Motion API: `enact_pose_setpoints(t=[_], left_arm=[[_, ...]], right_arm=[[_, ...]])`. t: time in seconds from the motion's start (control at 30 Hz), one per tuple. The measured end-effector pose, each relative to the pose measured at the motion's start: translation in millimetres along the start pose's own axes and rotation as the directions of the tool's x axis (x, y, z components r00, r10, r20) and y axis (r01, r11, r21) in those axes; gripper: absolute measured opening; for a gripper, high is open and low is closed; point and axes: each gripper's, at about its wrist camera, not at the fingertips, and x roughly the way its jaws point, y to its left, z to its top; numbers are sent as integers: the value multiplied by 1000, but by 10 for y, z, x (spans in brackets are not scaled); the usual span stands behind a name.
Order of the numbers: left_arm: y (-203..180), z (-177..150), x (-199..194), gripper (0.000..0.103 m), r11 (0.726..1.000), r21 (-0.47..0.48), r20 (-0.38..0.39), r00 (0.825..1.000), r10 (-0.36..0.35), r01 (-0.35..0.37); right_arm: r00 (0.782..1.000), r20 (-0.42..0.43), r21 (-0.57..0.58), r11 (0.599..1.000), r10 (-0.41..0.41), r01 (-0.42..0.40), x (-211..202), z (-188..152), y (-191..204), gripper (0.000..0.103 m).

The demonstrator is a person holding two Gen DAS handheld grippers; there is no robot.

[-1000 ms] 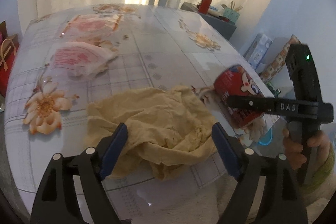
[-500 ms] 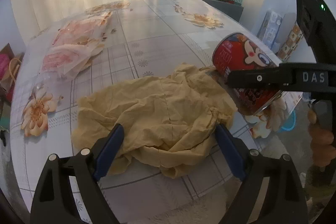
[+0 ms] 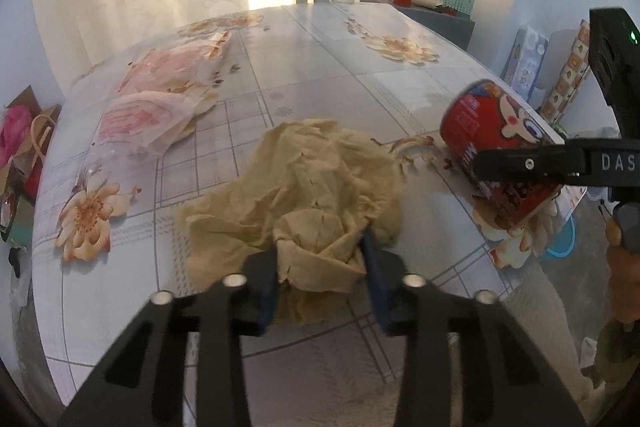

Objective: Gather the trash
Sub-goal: 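Lift the beige cloth with the left tool while the right tool holds the can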

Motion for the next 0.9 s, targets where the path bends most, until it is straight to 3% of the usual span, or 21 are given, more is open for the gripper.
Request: enact_pose_setpoints(t=[0.07, 0.17, 0.9], left_arm=[[11, 2, -18, 21, 1000, -8, -2, 1000, -10, 10], [-4, 2, -57, 19, 1000, -4, 4, 1000, -12, 12], [-281, 116, -679, 17, 997, 68, 129, 991, 28, -37]], right_arm=[[1000, 2, 7, 1000, -1, 1, -18, -15, -16, 62], [1000, 5, 16, 1000, 1, -1, -46, -41, -36, 62], [994, 83, 67, 995, 69, -75, -520, -219, -168, 62]])
